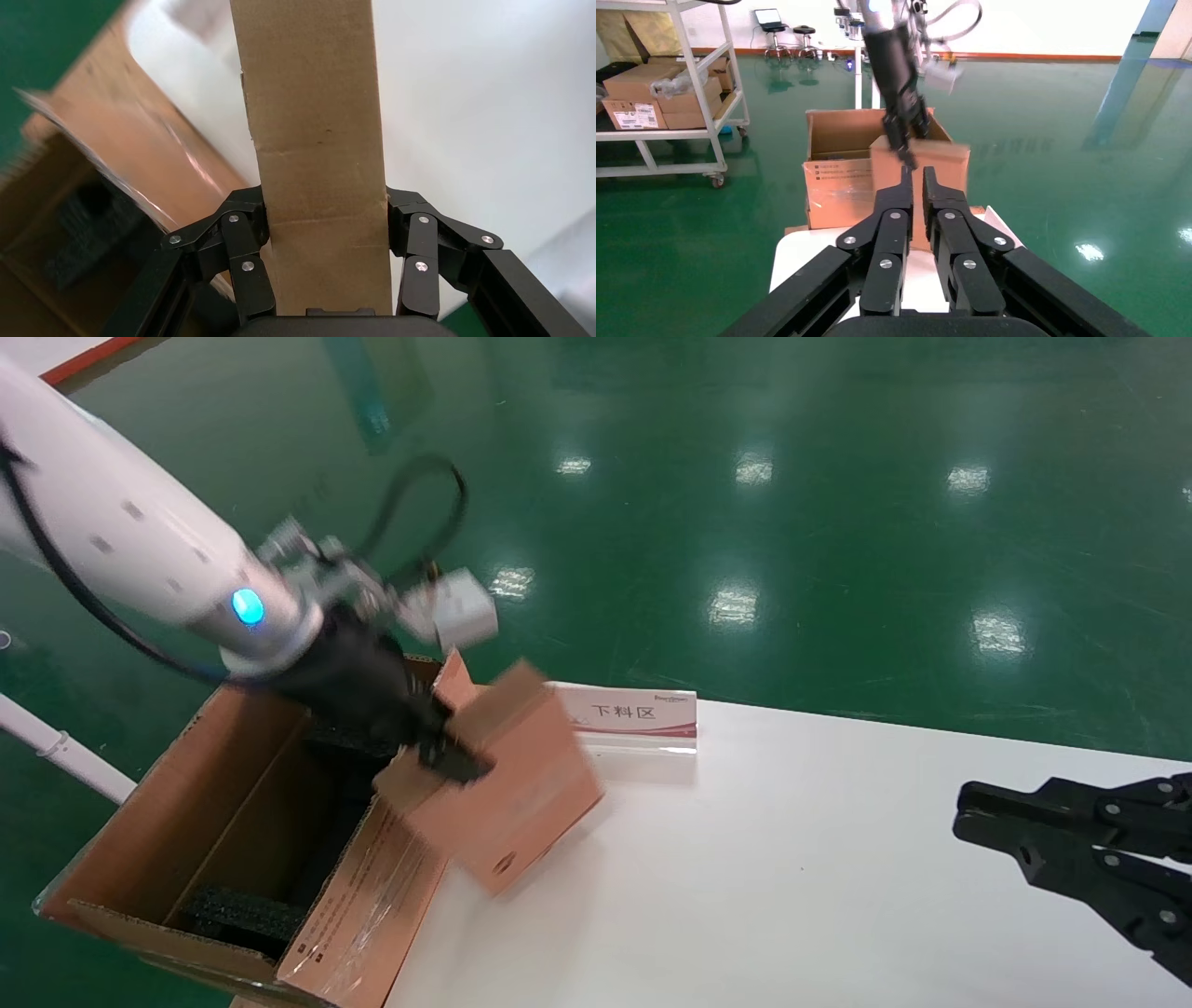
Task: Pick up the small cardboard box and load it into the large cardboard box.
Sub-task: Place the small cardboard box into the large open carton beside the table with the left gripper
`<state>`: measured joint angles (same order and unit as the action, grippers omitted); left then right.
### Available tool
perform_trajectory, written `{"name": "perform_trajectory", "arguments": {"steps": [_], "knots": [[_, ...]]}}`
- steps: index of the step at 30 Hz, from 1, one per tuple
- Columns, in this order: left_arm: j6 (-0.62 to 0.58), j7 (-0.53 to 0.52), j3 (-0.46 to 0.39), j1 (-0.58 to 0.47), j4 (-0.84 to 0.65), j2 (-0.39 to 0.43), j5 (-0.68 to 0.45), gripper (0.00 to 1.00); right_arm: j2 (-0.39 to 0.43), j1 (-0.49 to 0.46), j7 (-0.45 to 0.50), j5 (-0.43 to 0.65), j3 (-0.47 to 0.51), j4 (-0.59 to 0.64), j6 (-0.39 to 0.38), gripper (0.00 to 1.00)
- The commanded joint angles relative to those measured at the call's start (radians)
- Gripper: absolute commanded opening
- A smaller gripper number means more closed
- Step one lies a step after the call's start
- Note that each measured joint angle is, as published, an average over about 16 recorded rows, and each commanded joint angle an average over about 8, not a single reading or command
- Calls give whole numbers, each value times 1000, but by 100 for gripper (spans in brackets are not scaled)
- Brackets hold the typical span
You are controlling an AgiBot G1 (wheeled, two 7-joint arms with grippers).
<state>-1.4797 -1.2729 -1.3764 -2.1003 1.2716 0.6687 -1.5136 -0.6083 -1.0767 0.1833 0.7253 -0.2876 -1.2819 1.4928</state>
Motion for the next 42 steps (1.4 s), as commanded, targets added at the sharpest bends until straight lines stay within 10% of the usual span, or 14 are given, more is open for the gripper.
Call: {"name": "perform_trajectory", "arguments": {"steps": [1, 6, 20, 42], "knots": [[9, -5, 24, -22, -12, -15, 29, 0, 0, 0, 0, 0, 0, 0, 0, 46], [-5, 28, 83, -117, -125, -12, 78, 0, 0, 0, 0, 0, -1, 0, 0, 100], [-107, 224, 74, -374, -469, 45, 4, 0, 0, 0, -1, -1, -1, 0, 0, 100], [-126, 412, -498, -588, -610, 25, 47, 0, 1, -1, -1, -2, -3, 0, -1, 100]]}}
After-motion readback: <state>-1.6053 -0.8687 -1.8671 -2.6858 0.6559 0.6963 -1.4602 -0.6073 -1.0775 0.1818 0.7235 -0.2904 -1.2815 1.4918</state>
